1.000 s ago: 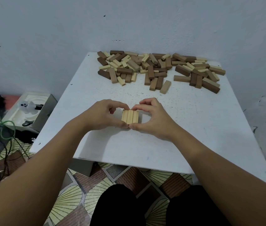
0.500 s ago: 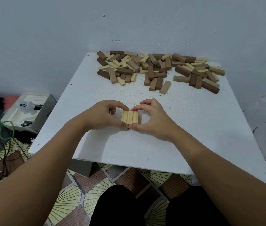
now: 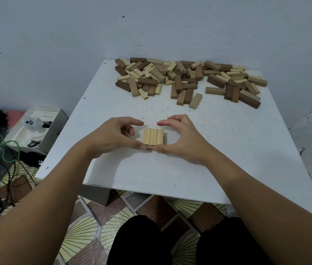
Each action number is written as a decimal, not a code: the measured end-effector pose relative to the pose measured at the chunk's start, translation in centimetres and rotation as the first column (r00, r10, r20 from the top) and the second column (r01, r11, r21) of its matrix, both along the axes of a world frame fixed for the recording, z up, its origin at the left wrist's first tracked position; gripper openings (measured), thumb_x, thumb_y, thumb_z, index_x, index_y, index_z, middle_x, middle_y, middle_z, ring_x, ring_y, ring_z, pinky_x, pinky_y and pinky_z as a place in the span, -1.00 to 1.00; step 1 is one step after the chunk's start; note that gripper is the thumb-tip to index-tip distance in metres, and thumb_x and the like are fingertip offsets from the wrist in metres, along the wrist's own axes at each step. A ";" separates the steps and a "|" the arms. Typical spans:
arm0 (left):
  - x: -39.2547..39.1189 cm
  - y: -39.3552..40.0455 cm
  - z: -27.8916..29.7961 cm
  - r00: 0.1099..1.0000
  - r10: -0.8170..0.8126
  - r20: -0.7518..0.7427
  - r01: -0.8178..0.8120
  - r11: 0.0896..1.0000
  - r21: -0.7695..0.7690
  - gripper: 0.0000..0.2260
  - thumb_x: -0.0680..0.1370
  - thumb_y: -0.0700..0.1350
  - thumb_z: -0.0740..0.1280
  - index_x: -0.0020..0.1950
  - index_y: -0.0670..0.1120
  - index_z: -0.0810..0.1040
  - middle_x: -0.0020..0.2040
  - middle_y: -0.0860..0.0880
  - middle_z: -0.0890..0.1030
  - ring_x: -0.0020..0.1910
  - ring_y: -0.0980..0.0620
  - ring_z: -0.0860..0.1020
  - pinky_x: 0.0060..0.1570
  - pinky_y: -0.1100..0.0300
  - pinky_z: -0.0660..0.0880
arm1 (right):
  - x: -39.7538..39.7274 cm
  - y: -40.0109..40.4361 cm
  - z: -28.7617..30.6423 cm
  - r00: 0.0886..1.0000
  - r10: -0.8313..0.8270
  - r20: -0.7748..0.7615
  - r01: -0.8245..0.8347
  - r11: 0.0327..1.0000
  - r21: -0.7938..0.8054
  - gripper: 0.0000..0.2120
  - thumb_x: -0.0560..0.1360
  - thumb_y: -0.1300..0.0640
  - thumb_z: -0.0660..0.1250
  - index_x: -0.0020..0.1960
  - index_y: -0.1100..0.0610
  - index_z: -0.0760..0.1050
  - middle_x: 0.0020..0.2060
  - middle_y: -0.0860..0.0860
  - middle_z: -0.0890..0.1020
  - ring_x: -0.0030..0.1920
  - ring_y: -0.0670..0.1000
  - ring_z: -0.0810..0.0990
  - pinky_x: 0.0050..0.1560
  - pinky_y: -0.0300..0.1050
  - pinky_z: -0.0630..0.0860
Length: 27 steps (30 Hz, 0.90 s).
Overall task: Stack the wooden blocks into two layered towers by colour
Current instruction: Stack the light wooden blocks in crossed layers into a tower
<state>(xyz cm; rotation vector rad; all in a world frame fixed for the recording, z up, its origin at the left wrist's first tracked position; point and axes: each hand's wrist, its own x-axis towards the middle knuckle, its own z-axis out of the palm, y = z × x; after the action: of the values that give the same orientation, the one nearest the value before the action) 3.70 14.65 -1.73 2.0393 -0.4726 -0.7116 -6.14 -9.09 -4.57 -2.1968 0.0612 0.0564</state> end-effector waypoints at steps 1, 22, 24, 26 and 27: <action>0.1 0.2 -0.1 1.000 0.008 -0.011 -0.008 1.000 -0.009 -0.34 0.22 -0.03 0.74 0.30 0.08 0.65 -0.10 0.05 0.52 -0.17 0.14 0.46 -0.08 0.19 0.40 | 0.0 -0.1 0.0 1.000 -0.001 -0.002 0.001 1.000 -0.003 -0.29 0.31 -0.22 0.64 0.40 -0.25 0.47 0.31 -0.20 0.29 0.41 -0.17 0.25 0.32 -0.18 0.25; 1.2 0.5 0.6 0.986 -0.049 -0.158 0.046 0.999 -0.023 -0.37 0.20 -0.14 0.70 0.26 0.02 0.69 -0.07 -0.02 0.55 -0.09 0.06 0.49 0.07 0.19 0.48 | 0.1 -0.5 -0.1 1.000 0.005 -0.031 -0.005 1.000 -0.025 -0.30 0.28 -0.21 0.66 0.37 -0.19 0.53 0.33 -0.19 0.27 0.40 -0.19 0.23 0.36 -0.19 0.25; 1.2 0.2 0.6 0.987 -0.057 -0.152 0.056 0.998 -0.010 -0.34 0.17 -0.09 0.71 0.27 0.06 0.69 -0.07 -0.03 0.54 -0.08 0.05 0.48 0.06 0.17 0.47 | 0.1 -0.5 -0.2 1.000 0.000 -0.021 0.000 1.000 -0.022 -0.33 0.29 -0.20 0.66 0.35 -0.20 0.54 0.32 -0.19 0.27 0.40 -0.19 0.23 0.34 -0.19 0.25; 1.0 -0.2 0.6 0.989 -0.058 -0.138 0.059 0.998 -0.001 -0.36 0.18 -0.10 0.71 0.26 0.08 0.69 -0.08 -0.03 0.53 -0.10 0.06 0.48 0.01 0.19 0.46 | 0.1 -0.4 -0.3 1.000 -0.008 -0.012 0.008 1.000 -0.016 -0.35 0.30 -0.19 0.66 0.33 -0.19 0.55 0.31 -0.18 0.28 0.40 -0.18 0.25 0.32 -0.20 0.25; 0.9 -0.4 0.6 0.990 -0.057 -0.129 0.058 0.998 0.001 -0.38 0.20 -0.11 0.70 0.25 0.08 0.70 -0.09 -0.02 0.53 -0.10 0.06 0.48 -0.03 0.21 0.45 | 0.1 -0.4 -0.3 1.000 -0.010 -0.011 0.010 1.000 -0.012 -0.36 0.30 -0.19 0.66 0.33 -0.19 0.55 0.31 -0.18 0.28 0.40 -0.18 0.25 0.31 -0.20 0.25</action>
<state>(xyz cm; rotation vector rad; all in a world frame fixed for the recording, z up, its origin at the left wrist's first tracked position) 4.60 14.28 -1.15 1.9761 -0.4567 -0.8740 -6.06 -9.49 -4.87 -2.2083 0.0786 0.0626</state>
